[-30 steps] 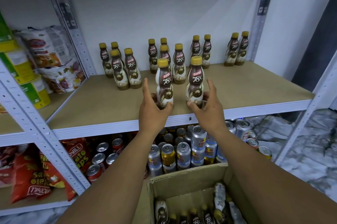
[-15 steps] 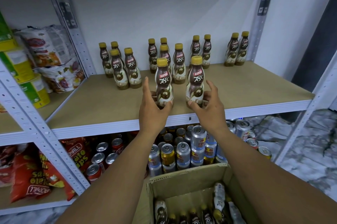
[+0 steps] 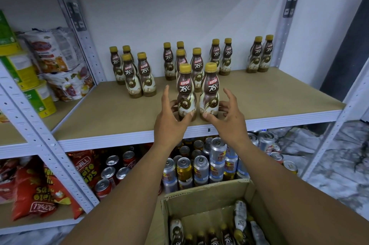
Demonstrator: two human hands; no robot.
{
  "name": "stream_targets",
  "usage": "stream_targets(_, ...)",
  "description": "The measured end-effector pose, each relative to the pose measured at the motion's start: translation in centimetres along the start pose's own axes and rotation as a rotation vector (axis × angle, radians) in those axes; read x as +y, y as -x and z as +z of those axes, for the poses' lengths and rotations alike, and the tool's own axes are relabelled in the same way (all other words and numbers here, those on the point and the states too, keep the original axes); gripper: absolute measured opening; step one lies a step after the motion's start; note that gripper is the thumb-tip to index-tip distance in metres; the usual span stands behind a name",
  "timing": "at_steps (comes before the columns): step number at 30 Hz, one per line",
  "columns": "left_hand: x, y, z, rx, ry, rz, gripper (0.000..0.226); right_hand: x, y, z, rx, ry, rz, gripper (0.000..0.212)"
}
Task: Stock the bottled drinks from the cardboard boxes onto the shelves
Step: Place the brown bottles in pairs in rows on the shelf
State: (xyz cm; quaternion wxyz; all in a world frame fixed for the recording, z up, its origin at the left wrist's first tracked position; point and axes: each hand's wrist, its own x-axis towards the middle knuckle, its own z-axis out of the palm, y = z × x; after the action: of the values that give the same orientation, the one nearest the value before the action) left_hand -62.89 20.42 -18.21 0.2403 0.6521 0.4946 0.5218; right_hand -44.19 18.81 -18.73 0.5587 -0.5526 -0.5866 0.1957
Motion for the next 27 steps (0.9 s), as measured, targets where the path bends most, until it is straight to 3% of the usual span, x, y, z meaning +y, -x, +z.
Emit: stream_targets(27,0.72,0.35,-0.48,-0.019,-0.020,-0.004,0.105,-0.88,0.23,0.26,0.016,-0.019,0.011,0.092)
